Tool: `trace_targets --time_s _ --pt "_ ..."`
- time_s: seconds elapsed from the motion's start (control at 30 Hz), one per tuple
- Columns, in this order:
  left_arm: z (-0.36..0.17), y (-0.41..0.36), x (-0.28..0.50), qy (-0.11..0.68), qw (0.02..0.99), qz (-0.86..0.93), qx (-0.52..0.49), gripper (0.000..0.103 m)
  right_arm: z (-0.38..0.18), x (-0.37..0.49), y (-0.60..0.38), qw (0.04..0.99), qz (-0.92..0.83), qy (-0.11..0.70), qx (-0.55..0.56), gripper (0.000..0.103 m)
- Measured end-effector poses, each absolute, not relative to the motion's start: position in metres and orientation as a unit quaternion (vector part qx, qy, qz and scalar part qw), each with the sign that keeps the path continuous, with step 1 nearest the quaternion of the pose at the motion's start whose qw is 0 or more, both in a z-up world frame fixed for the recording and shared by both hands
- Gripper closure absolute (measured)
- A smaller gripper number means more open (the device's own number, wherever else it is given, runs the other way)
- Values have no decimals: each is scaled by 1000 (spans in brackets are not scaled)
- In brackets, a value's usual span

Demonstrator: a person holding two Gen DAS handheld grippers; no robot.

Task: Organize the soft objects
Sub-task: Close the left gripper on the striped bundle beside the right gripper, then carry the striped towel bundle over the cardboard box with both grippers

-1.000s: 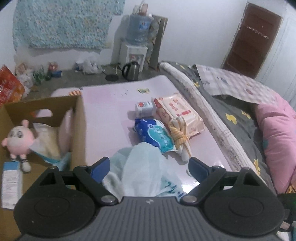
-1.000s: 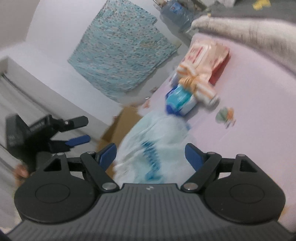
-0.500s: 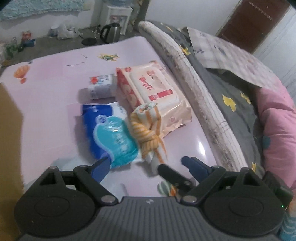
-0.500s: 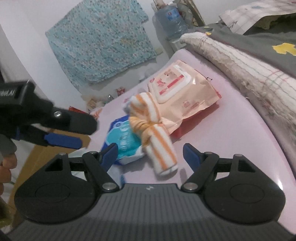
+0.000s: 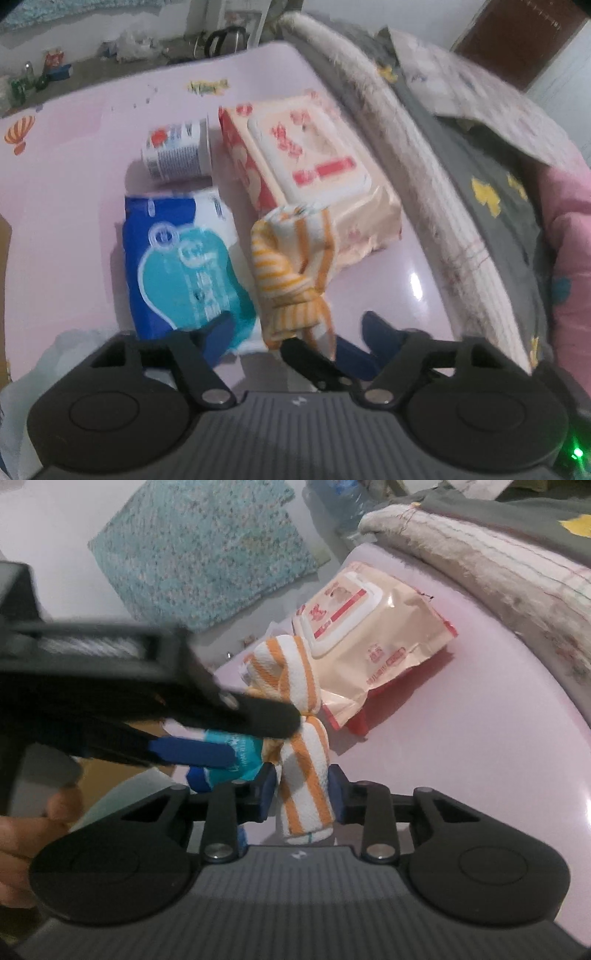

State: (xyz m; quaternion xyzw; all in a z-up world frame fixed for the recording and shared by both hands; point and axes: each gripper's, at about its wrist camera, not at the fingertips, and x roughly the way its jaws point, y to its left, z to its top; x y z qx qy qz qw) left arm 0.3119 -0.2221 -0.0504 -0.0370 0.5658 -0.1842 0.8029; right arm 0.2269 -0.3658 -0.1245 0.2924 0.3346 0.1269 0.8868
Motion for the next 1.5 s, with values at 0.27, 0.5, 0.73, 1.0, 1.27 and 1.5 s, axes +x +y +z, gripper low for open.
trace_targets --time_s 0.27,0.5,0.73,1.0,1.27,1.5 --pt "-46 -228 285 576 790 -209 -27 56 -110 182 -359 895 109 304 309 75" --pt "-5 -213 241 547 802 -239 -34 59 -73 129 -349 908 108 271 301 75" --pt "55 -168 191 484 837 -248 -55 61 -14 89 -311 933 134 224 248 75" --pt "109 -76 148 416 882 -204 -89 61 46 79 -232 935 214 201 201 75" --pt "116 36 136 400 899 -117 -133 61 67 105 -120 907 298 239 176 74" --pt "79 117 162 439 881 -58 -168 61 47 146 -36 873 313 327 183 72"
